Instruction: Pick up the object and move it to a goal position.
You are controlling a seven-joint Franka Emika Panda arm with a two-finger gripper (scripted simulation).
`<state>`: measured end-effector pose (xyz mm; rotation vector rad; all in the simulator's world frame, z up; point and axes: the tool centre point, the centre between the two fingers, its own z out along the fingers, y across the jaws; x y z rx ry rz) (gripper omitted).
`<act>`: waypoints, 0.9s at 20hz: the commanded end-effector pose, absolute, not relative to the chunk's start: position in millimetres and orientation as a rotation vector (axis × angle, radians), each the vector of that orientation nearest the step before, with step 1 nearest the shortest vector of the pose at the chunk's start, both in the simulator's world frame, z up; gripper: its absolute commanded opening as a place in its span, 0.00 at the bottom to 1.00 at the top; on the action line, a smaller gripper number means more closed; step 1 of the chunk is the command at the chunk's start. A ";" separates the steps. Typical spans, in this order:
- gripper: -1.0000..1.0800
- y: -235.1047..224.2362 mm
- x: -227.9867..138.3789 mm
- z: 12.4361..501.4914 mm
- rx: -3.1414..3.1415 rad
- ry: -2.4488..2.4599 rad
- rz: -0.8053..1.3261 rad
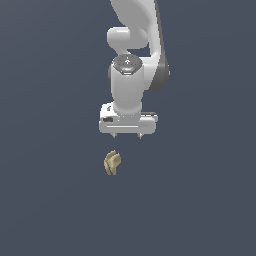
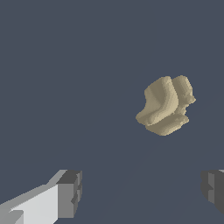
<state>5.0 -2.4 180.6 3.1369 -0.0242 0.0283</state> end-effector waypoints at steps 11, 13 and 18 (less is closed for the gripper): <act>0.96 -0.7 12.7 196.8 3.126 0.041 0.078; 0.96 -0.8 12.4 196.3 3.126 0.039 0.077; 0.96 -2.6 13.9 194.5 3.127 0.024 0.074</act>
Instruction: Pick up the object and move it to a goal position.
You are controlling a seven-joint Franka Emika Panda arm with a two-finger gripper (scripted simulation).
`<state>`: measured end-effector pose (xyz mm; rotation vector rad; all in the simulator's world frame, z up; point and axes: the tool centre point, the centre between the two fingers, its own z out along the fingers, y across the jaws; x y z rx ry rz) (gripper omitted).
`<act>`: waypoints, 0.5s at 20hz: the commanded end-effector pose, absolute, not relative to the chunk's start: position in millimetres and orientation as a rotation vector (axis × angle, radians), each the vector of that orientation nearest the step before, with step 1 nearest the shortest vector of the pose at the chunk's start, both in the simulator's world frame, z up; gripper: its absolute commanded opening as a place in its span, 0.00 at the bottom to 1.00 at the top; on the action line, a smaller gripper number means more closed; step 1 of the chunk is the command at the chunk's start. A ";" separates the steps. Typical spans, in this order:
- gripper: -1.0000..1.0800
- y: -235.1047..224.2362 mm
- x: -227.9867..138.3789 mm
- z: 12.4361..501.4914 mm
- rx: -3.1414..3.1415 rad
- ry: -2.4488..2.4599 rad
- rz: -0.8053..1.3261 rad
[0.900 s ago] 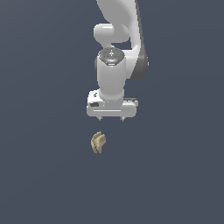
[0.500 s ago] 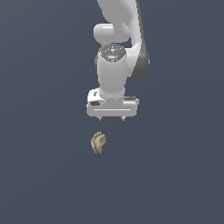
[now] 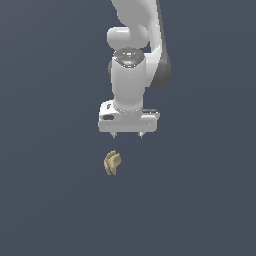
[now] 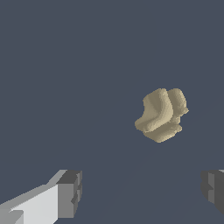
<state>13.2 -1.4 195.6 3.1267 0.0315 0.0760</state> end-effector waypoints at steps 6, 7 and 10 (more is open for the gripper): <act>0.96 -15.1 24.2 183.0 3.131 -0.079 0.061; 0.96 -18.3 26.7 180.0 3.131 -0.105 0.057; 0.96 -30.1 35.4 168.7 3.130 -0.198 0.045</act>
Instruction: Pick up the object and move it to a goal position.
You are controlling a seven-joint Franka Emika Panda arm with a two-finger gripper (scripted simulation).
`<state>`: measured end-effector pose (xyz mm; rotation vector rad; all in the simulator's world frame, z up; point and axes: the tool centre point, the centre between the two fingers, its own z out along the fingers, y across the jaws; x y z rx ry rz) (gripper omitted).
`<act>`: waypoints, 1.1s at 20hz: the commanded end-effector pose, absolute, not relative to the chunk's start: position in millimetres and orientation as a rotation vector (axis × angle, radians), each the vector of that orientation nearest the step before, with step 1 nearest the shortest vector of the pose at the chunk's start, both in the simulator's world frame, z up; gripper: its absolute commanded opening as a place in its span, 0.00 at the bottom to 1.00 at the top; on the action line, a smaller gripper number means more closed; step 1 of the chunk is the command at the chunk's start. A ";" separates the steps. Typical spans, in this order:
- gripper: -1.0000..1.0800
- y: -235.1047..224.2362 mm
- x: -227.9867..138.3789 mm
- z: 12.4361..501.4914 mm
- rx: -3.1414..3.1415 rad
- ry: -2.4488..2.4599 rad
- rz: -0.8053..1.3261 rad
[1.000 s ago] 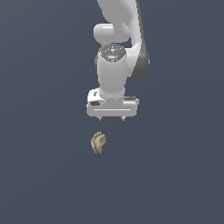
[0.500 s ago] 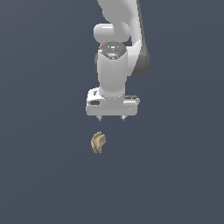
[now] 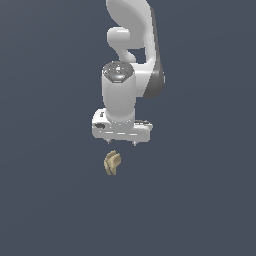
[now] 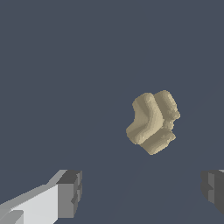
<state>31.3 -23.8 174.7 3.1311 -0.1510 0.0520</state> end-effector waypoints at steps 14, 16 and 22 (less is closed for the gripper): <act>0.96 -74.3 60.9 124.8 3.097 -0.528 0.001; 0.96 -75.0 61.2 124.0 3.096 -0.533 0.000; 0.96 -74.3 60.3 113.9 3.097 -0.527 0.000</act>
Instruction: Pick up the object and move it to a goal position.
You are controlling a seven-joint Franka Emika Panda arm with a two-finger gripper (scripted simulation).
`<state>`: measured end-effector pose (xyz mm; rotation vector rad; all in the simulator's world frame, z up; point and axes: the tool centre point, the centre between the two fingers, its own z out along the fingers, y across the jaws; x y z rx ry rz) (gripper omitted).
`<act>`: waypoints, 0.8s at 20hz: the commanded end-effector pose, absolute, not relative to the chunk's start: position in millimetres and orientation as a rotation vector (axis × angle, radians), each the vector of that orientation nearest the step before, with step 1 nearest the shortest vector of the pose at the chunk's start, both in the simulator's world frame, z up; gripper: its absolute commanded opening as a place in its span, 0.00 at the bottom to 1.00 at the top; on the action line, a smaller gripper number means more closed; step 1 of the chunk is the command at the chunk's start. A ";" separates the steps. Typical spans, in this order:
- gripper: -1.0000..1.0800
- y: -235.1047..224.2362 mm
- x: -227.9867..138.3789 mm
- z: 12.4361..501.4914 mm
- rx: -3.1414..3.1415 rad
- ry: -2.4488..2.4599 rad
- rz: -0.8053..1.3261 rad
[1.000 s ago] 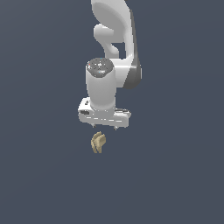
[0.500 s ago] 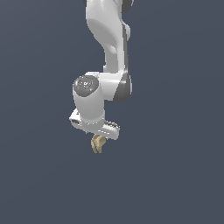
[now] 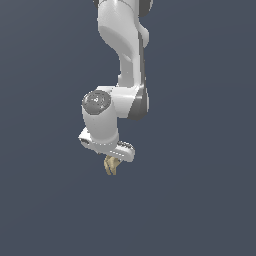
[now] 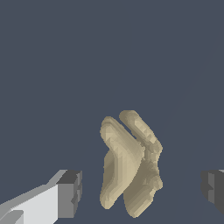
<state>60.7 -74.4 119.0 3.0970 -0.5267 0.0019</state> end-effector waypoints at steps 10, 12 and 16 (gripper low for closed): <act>0.96 -74.7 60.2 73.4 3.096 -0.533 0.000; 0.96 -74.8 61.0 73.7 3.096 -0.533 0.000; 0.00 -74.9 61.1 74.0 3.096 -0.533 0.000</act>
